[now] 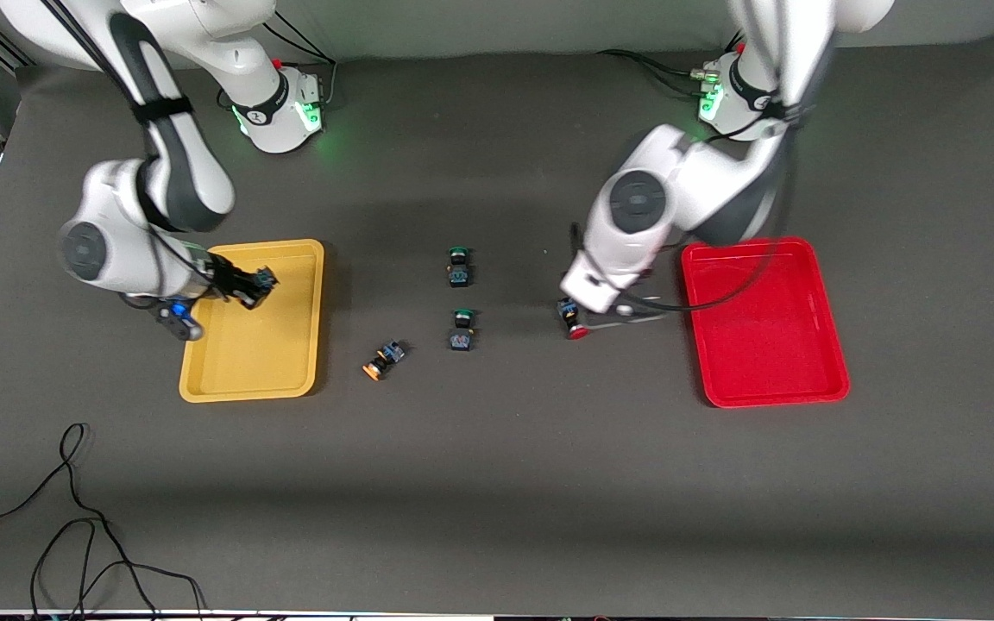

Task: Place red and yellow buttons in trays
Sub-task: 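Place the buttons in the yellow and red trays with the right and left grippers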

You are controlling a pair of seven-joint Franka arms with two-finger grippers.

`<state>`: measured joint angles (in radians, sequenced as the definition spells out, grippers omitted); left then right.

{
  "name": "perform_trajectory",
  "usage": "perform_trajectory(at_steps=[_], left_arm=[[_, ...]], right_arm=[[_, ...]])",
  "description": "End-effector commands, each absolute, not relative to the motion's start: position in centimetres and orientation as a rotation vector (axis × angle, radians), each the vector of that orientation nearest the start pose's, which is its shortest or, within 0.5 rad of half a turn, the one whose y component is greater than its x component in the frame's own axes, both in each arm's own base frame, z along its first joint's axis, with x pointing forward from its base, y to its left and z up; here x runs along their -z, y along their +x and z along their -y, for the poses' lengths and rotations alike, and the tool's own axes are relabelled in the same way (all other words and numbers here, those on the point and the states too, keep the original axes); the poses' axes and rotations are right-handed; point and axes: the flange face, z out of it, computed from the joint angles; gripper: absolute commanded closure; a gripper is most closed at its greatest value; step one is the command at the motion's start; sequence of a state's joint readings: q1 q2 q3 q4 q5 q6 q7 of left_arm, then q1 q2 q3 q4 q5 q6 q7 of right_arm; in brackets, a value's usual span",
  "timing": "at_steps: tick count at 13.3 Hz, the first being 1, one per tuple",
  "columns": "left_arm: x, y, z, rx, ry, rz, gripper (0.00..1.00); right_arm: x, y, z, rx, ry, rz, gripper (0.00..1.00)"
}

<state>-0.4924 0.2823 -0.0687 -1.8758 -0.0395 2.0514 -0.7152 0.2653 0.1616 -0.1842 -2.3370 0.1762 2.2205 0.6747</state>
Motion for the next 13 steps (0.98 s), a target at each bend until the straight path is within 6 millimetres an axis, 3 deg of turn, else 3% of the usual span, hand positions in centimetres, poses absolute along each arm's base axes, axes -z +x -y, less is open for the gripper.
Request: perform_trajectory(at_steps=[1, 3, 4, 6, 7, 8, 9, 10, 11, 12, 13], left_arm=[[-36.0, 52.4, 22.5, -0.232, -3.110, 0.278, 0.99], [-34.8, 53.7, 15.8, -0.255, -3.117, 0.210, 0.99], [-33.3, 54.5, 13.2, -0.246, -3.130, 0.170, 0.99], [-28.4, 55.4, 10.5, -0.183, -3.156, 0.127, 0.99], [-26.0, 55.5, 10.5, -0.157, -3.161, 0.127, 0.99], [-23.5, 55.7, 10.5, -0.139, -3.155, 0.108, 0.99], [-21.3, 55.7, 10.5, -0.131, -3.145, 0.082, 0.99], [-20.0, 55.8, 10.5, -0.117, -3.147, 0.080, 0.99], [-19.7, 55.8, 10.4, -0.119, -3.146, 0.080, 0.91], [-19.7, 55.7, 10.5, -0.124, -3.141, 0.063, 0.65], [-19.7, 55.8, 10.5, -0.127, -3.129, 0.036, 0.18]], right_arm=[[-21.8, 46.2, -4.0, -0.457, -2.931, -1.098, 0.89], [-20.1, 46.2, -3.0, -0.459, -2.954, -1.061, 0.88], [-19.6, 46.2, -0.8, -0.465, -2.957, -1.055, 0.86], [-19.3, 46.2, 0.1, -0.468, -2.970, -1.007, 0.74], [-19.2, 46.2, 0.1, -0.470, -2.969, -1.012, 0.58], [-19.1, 46.2, 0.2, -0.469, -2.968, -1.016, 0.19], [-19.0, 46.3, 0.2, -0.468, -2.969, -1.019, 0.01], [-19.2, 46.6, 0.2, -0.457, -2.966, -1.027, 0.00], [-19.8, 47.0, 0.1, -0.437, -2.960, -1.033, 0.00], [-20.7, 47.5, -0.1, -0.417, -2.952, -1.035, 0.00], [-22.5, 48.7, -0.5, -0.375, -2.941, -1.037, 0.00]])
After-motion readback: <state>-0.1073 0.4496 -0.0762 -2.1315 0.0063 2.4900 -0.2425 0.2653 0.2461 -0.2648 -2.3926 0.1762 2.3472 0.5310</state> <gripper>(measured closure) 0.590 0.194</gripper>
